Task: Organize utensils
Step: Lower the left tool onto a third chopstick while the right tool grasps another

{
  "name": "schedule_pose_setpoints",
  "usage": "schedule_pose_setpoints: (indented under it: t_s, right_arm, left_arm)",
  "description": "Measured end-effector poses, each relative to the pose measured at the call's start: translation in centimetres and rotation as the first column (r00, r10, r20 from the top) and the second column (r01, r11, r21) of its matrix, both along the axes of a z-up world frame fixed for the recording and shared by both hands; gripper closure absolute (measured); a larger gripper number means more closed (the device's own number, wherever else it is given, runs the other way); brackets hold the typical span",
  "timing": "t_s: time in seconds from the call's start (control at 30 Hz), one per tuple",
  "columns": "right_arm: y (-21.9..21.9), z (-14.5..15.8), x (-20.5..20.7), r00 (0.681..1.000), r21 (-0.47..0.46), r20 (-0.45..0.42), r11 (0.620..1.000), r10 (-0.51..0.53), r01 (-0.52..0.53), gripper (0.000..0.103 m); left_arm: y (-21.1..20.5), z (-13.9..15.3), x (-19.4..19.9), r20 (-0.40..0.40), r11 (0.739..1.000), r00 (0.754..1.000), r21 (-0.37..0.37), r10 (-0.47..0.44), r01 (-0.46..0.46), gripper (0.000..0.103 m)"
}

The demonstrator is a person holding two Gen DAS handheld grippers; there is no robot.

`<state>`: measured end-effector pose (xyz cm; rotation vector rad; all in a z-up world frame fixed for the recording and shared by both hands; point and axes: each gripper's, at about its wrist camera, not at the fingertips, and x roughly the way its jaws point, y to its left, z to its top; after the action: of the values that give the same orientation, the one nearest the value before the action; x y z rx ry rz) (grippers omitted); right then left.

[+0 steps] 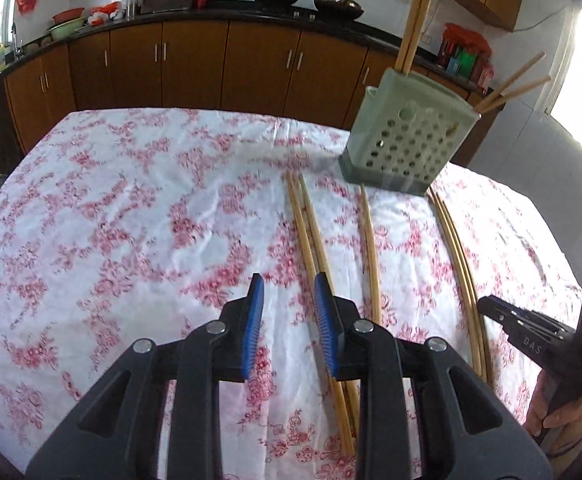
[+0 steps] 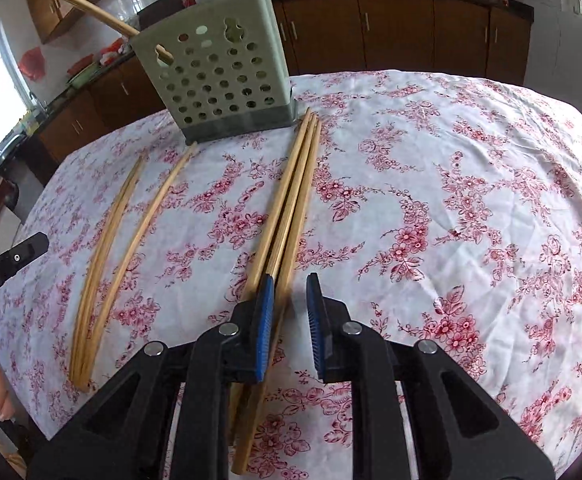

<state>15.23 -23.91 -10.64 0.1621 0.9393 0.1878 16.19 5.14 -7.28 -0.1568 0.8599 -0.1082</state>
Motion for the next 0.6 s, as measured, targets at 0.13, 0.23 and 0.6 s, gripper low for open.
schedule_pose_setpoints:
  t_s: [0.13, 0.23, 0.6]
  right_arm:
    - [-1.4, -0.3, 0.3, 0.995, -0.061, 0.012, 0.993, -0.097, 0.097, 0.095]
    - [-2.6, -0.4, 0.3, 0.992, -0.052, 0.012, 0.991, -0.125, 0.125, 0.095]
    - [-2.6, -0.4, -0.1, 0.994, -0.078, 0.027, 0.991, -0.108, 0.110, 0.095]
  left_arm:
    - [-0.6, -0.8, 0.4, -0.027, 1.000, 0.999, -0.010, -0.016, 0.016, 0.077]
    - [-1.2, -1.5, 0.4, -0.048, 0.999, 0.998, -0.011, -0.041, 0.041, 0.082]
    - [-3.2, -3.4, 0.7, -0.091, 0.995, 0.992, 0.030, -0.092, 0.095, 0.087]
